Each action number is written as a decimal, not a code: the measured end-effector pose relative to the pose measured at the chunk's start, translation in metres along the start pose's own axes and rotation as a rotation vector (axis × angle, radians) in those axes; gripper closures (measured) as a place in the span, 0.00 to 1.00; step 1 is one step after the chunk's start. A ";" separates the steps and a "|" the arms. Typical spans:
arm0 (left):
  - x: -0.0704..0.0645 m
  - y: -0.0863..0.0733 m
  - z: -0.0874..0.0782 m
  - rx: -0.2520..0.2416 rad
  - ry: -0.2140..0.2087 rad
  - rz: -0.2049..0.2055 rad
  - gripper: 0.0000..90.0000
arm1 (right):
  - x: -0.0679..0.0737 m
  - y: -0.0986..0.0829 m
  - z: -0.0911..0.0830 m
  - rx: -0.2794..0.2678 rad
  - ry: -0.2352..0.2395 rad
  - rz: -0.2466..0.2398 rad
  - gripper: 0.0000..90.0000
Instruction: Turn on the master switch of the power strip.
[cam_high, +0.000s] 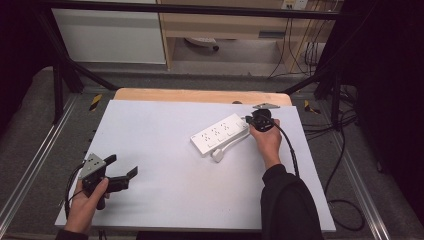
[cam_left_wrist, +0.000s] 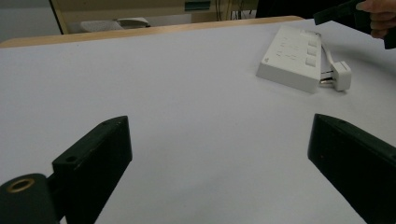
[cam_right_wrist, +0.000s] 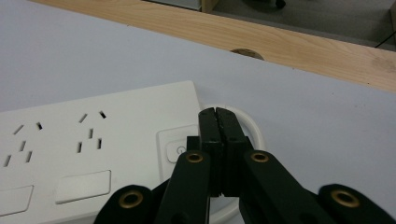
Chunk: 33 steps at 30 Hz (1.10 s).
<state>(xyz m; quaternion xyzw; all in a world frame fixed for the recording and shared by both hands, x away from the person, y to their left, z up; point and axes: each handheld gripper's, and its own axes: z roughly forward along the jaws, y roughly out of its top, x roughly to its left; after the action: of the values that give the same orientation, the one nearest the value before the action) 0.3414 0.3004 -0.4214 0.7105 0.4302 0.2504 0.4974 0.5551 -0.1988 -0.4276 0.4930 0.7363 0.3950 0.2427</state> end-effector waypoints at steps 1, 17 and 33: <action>0.000 0.000 0.000 0.001 -0.001 -0.002 0.07 | 0.001 0.000 0.000 -0.001 0.000 -0.002 1.00; 0.000 0.000 -0.001 0.002 0.001 -0.002 0.07 | 0.011 -0.002 0.004 -0.010 0.004 -0.029 1.00; 0.000 0.000 -0.001 0.003 -0.001 -0.002 0.07 | 0.017 -0.006 0.011 -0.003 0.005 -0.028 1.00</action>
<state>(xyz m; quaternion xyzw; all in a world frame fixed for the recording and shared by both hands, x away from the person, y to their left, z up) 0.3409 0.3011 -0.4216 0.7111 0.4310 0.2487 0.4967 0.5534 -0.1805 -0.4381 0.4813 0.7432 0.3937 0.2473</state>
